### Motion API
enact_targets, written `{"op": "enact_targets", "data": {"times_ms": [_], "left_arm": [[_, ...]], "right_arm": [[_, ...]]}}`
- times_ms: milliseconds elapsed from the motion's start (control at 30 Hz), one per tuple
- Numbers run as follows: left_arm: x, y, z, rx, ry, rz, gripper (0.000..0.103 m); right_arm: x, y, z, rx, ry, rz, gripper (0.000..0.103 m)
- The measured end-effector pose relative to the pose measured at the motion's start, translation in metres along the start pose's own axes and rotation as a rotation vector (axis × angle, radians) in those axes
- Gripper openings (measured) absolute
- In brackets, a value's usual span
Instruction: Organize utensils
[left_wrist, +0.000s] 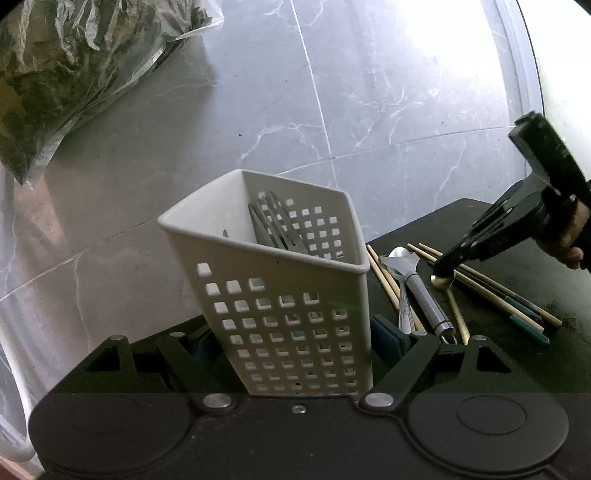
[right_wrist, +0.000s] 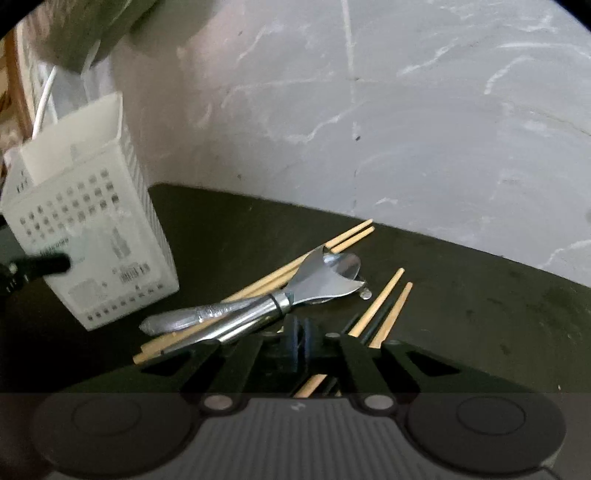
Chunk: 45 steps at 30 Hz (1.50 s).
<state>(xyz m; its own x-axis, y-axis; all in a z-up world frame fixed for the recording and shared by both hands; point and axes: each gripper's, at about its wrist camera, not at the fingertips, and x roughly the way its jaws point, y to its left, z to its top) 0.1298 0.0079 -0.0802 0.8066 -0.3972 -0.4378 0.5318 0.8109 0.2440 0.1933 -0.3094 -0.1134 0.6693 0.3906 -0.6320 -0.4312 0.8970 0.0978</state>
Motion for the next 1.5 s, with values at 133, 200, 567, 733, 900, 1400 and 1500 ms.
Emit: {"op": "enact_targets", "data": {"times_ms": [133, 200, 567, 733, 900, 1400, 1500], "left_arm": [[-0.001, 0.000, -0.001, 0.002, -0.004, -0.002, 0.084], [-0.001, 0.000, -0.002, 0.002, -0.006, -0.003, 0.084], [-0.003, 0.002, -0.004, 0.001, -0.015, -0.011, 0.083], [-0.004, 0.002, -0.004, 0.001, -0.017, -0.015, 0.083], [-0.004, 0.001, -0.004, -0.002, -0.018, -0.014, 0.083], [-0.005, 0.000, -0.005, -0.013, -0.021, -0.005, 0.083], [-0.005, -0.001, -0.005, -0.011, -0.021, -0.004, 0.083]], "right_arm": [[-0.017, 0.005, 0.001, 0.010, -0.045, -0.022, 0.002], [-0.026, 0.010, 0.004, 0.007, -0.069, -0.035, 0.001], [-0.068, 0.041, 0.033, -0.040, -0.204, -0.115, 0.000], [-0.099, 0.062, 0.063, -0.061, -0.322, -0.123, 0.000], [-0.130, 0.100, 0.110, -0.123, -0.536, -0.094, 0.001], [-0.057, 0.178, 0.087, -0.356, -0.448, -0.056, 0.003], [-0.058, 0.175, 0.078, -0.340, -0.431, -0.028, 0.014]]}}
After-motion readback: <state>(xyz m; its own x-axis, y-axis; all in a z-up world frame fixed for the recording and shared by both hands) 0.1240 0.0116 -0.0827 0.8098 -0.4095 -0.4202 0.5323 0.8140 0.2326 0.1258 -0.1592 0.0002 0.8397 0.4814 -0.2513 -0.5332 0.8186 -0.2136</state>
